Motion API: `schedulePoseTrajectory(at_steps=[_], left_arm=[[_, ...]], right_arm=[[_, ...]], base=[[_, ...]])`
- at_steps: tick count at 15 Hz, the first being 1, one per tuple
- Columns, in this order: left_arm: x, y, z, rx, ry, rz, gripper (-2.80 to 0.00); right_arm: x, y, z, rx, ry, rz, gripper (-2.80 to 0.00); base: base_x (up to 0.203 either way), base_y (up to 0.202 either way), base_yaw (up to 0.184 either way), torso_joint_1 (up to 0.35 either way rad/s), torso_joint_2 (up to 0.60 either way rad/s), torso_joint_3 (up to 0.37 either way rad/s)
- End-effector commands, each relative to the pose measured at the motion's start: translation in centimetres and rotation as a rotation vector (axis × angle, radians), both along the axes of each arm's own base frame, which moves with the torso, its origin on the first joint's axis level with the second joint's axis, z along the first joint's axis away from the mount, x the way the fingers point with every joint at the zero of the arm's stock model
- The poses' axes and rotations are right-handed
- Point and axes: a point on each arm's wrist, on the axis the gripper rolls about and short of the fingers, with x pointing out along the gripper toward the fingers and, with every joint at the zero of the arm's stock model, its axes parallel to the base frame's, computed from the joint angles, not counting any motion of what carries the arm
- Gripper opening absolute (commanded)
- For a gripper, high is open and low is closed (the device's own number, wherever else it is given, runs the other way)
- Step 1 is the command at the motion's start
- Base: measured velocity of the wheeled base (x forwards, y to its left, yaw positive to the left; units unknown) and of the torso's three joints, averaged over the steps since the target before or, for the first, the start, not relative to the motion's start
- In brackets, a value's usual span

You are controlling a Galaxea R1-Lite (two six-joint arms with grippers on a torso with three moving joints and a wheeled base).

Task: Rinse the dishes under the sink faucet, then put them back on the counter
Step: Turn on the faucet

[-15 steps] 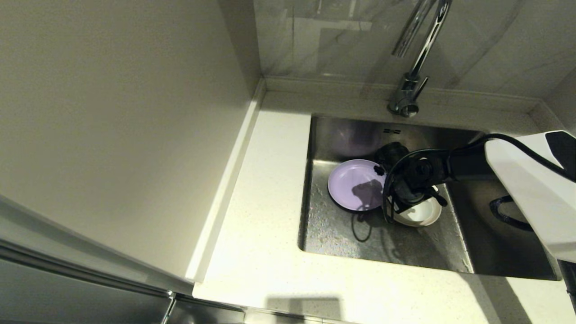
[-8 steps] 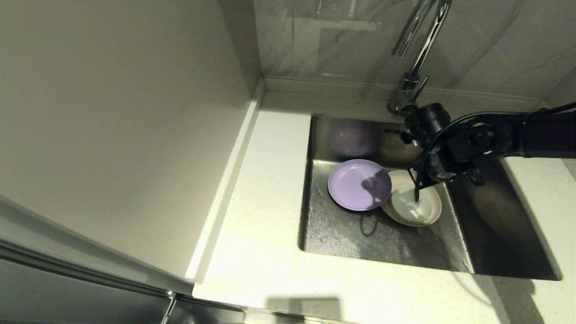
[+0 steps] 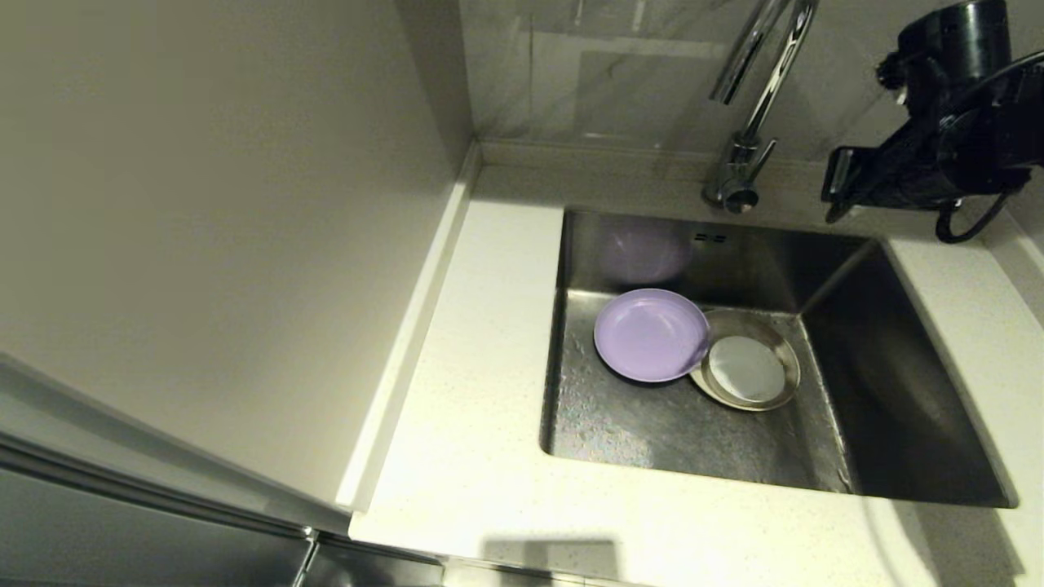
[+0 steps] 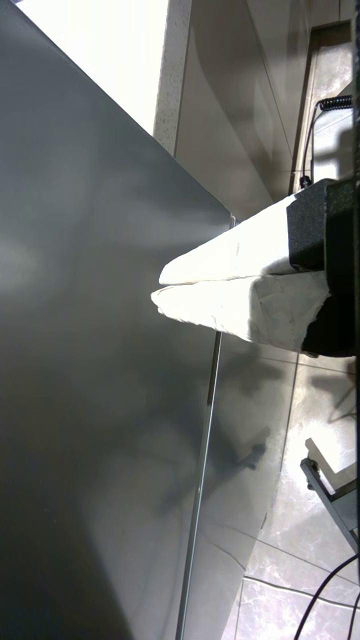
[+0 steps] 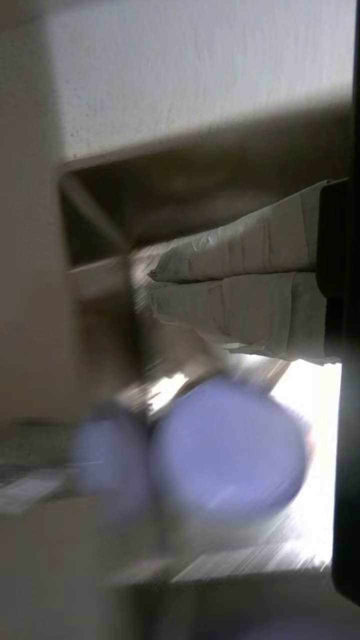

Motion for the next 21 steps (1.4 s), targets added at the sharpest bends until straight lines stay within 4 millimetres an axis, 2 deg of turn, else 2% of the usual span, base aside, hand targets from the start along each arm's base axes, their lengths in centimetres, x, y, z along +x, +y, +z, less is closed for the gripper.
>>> schedulePoseTrajectory(at_steps=[1, 4, 7, 9, 12, 16, 21], left_arm=[[0.0, 0.0, 0.0, -0.001, -0.003, 0.001, -2.8], [0.0, 0.0, 0.0, -0.001, -0.003, 0.001, -2.8], [0.0, 0.0, 0.0, -0.001, -0.003, 0.001, -2.8], [0.0, 0.0, 0.0, -0.001, -0.003, 0.001, -2.8], [0.0, 0.0, 0.0, -0.001, -0.003, 0.001, -2.8], [0.0, 0.0, 0.0, -0.001, -0.003, 0.001, -2.8], [0.0, 0.0, 0.0, -0.001, -0.003, 0.001, -2.8]], right_arm=[[1.9, -1.2, -0.2, 0.192, -0.123, -0.104, -2.8], [4.4, -2.4, -1.4, 0.368, -0.252, -0.159, -2.8], [4.7, -2.4, -1.1, 0.592, -0.313, -0.091, -2.8], [4.4, -2.4, 0.1, 0.671, -0.362, 0.007, -2.8], [4.8, -2.2, 0.7, 0.69, -0.417, 0.114, -2.8], [5.4, -2.1, 0.7, 0.67, -0.452, 0.168, -2.8], [6.5, -1.9, 0.9, 0.582, -0.538, 0.264, -2.8]], base=[[0.0, 0.0, 0.0, 0.0, 0.0, 0.0], [0.0, 0.0, 0.0, 0.0, 0.0, 0.0], [0.0, 0.0, 0.0, 0.0, 0.0, 0.0], [0.0, 0.0, 0.0, 0.0, 0.0, 0.0], [0.0, 0.0, 0.0, 0.0, 0.0, 0.0], [0.0, 0.0, 0.0, 0.0, 0.0, 0.0], [0.0, 0.0, 0.0, 0.0, 0.0, 0.0]])
